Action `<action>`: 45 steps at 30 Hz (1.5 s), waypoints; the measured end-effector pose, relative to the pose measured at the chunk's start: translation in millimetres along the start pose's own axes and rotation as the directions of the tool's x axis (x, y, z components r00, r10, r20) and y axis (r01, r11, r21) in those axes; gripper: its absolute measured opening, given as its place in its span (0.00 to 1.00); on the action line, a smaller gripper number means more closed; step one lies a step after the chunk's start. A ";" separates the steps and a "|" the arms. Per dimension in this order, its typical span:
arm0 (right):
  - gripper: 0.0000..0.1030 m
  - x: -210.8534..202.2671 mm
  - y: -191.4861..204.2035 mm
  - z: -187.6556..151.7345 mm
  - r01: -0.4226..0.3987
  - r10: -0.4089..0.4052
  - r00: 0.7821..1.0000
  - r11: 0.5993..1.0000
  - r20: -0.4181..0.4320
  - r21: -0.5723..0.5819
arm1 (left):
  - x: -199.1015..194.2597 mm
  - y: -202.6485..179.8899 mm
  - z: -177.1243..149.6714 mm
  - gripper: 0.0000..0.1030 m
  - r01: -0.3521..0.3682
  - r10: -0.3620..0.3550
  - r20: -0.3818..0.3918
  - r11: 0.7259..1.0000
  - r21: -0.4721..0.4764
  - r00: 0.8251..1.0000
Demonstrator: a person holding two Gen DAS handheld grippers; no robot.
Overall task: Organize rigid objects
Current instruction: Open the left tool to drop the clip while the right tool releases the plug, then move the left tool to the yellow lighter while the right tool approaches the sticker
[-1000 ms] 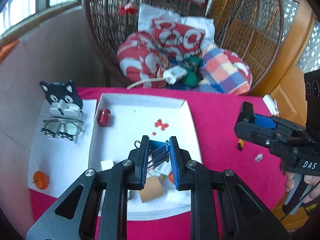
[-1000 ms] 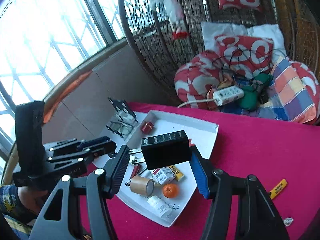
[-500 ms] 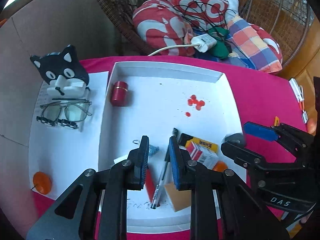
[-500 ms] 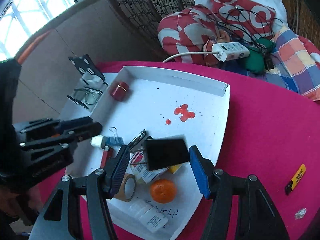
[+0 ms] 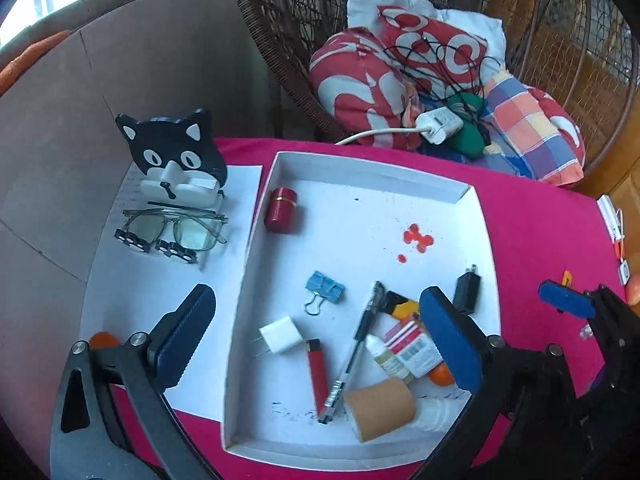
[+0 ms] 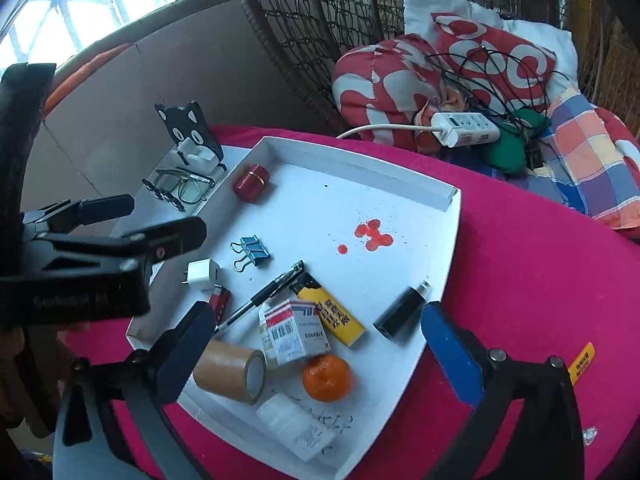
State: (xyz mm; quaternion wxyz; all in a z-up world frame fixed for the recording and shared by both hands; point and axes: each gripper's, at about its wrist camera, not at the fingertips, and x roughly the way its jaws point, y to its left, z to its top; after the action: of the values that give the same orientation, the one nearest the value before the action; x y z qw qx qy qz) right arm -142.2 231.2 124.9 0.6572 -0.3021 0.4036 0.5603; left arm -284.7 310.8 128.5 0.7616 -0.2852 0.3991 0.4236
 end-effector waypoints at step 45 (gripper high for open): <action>0.99 -65.2 -298.4 -156.4 0.275 -0.221 0.957 0.894 -0.188 0.354 | 123.9 -382.6 -48.0 0.79 0.305 -0.128 -0.323 0.747 0.591 0.938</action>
State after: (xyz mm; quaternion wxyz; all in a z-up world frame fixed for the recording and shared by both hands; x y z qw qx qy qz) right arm 117.2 9.6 88.2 0.7385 -0.2587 0.5075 0.3608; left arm 71.6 142.4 35.2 0.7972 -0.1107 0.5789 0.1310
